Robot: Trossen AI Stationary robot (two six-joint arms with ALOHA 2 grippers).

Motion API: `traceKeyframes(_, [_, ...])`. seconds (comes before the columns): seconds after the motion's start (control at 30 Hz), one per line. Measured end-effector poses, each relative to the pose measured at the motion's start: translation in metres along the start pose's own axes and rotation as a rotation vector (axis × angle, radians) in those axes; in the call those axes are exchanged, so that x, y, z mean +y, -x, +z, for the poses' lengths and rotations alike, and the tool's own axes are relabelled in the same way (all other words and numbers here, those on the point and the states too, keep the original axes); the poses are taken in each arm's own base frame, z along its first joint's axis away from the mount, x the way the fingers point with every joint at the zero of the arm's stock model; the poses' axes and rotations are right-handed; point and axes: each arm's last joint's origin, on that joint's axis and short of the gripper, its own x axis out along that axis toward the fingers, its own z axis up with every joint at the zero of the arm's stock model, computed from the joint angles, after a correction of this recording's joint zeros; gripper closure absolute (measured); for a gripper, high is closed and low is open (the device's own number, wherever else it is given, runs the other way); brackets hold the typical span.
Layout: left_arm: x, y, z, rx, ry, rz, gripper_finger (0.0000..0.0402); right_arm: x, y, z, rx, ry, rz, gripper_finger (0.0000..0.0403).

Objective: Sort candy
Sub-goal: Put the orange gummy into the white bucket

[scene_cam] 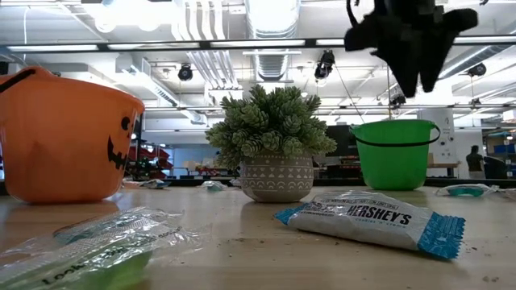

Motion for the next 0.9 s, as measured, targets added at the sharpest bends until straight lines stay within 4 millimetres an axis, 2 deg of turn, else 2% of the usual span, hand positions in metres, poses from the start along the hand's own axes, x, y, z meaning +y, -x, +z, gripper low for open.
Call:
traceKeyframes(0.13, [0.007, 0.009, -0.007, -0.031, -0.002, -0.023, 0.0288, -0.005, -0.015, -0.004, 0.036, -0.078, -0.05, 0.0238])
traceKeyframes(0.27, [0.013, 0.016, -0.012, -0.057, 0.005, -0.042, 0.0288, -0.011, -0.033, -0.011, 0.161, -0.146, -0.078, 0.0238])
traceKeyframes(0.47, [0.018, 0.023, -0.018, -0.075, 0.01, -0.069, 0.0288, -0.019, -0.062, -0.02, 0.251, -0.242, 0.042, 0.0238])
traceKeyframes(0.57, [0.019, 0.024, -0.02, -0.069, 0.012, -0.093, 0.0288, -0.031, -0.074, -0.024, 0.255, -0.331, 0.06, 0.0238])
traceKeyframes(0.67, [0.02, 0.025, -0.021, -0.072, 0.014, -0.095, 0.0288, -0.042, -0.08, -0.029, 0.254, -0.396, 0.04, 0.0238])
traceKeyframes(0.9, [0.019, 0.024, -0.02, -0.067, 0.012, -0.092, 0.0288, -0.059, -0.093, -0.033, 0.255, -0.43, 0.04, 0.0238])
